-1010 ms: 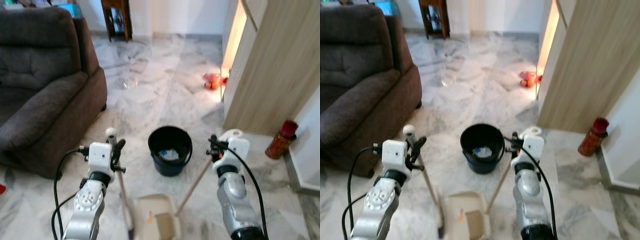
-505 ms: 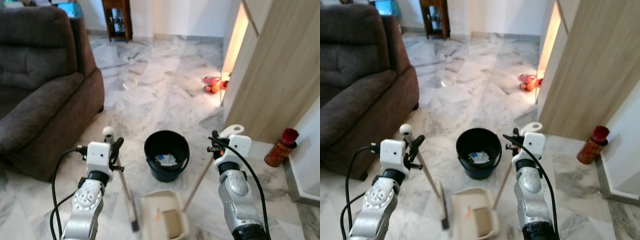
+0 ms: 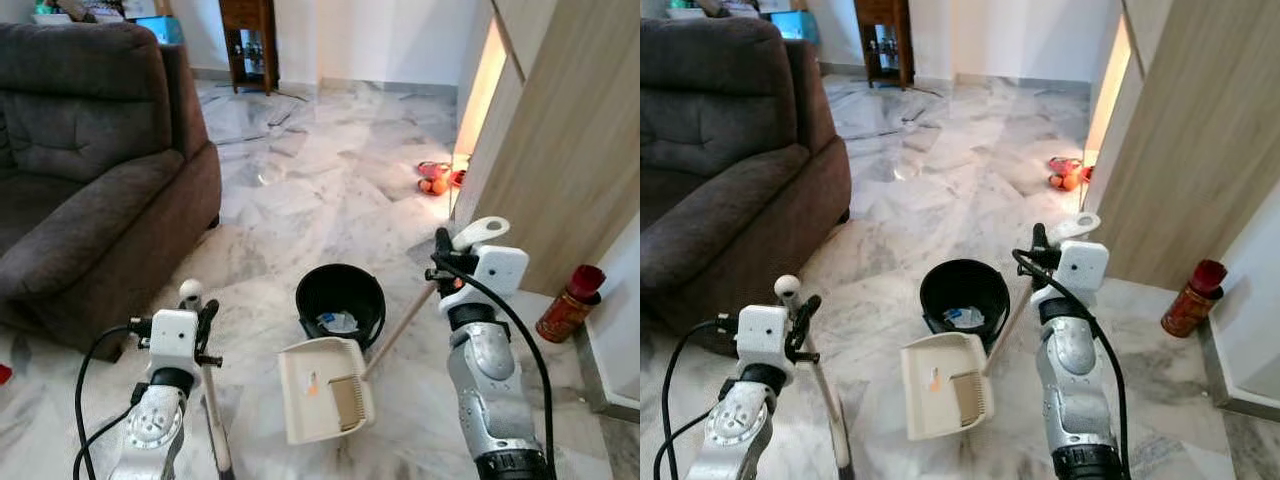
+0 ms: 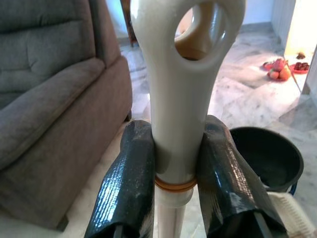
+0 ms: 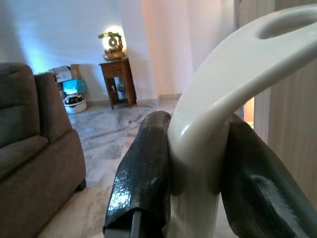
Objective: Sweep floor
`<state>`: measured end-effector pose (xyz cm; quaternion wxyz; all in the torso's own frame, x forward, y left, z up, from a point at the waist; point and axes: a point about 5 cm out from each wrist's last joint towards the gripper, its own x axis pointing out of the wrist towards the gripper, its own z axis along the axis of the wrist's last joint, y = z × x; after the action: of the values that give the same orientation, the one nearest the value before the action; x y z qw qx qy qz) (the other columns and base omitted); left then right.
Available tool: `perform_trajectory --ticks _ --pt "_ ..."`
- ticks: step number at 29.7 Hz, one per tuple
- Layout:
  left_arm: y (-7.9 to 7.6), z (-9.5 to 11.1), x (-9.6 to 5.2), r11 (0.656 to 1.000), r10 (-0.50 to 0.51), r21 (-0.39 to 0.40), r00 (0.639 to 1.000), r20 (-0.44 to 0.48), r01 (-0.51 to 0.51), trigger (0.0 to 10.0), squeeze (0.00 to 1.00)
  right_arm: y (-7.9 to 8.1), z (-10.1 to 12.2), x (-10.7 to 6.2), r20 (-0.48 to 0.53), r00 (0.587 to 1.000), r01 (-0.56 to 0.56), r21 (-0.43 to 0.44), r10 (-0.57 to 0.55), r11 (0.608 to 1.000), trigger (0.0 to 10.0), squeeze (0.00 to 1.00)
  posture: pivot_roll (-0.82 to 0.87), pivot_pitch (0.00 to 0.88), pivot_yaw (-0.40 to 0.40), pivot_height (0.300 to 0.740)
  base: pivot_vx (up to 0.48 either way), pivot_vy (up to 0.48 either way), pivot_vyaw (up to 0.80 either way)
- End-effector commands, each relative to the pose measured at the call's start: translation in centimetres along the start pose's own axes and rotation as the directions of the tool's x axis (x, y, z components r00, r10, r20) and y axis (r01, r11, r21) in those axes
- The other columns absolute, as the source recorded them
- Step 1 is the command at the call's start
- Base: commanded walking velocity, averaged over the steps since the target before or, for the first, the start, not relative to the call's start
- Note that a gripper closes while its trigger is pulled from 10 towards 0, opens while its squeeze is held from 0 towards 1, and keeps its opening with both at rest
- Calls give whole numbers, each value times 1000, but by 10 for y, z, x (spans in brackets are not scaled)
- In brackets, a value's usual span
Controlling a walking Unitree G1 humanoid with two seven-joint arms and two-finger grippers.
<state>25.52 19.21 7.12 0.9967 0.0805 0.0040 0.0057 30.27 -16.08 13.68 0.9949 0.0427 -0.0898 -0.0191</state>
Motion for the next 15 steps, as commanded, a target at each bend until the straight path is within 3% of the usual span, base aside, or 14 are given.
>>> perform_trajectory --ticks 1,9,15 --pt "2 7 2 1000 7 27 999 43 -8 10000 0 2 17 1 70 997 -13 4 13 1000 10000 0 136 4 26 740 0 0 0" --pt "2 2 2 999 7 32 999 37 -9 10000 0 -3 43 -16 104 994 -43 -40 47 998 10000 0 126 4 27 740 0 0 0" --pt "-3 2 2 999 -10 35 999 36 9 10000 0 12 75 -8 199 978 -63 6 60 998 10000 0 125 3 29 740 0 0 0"
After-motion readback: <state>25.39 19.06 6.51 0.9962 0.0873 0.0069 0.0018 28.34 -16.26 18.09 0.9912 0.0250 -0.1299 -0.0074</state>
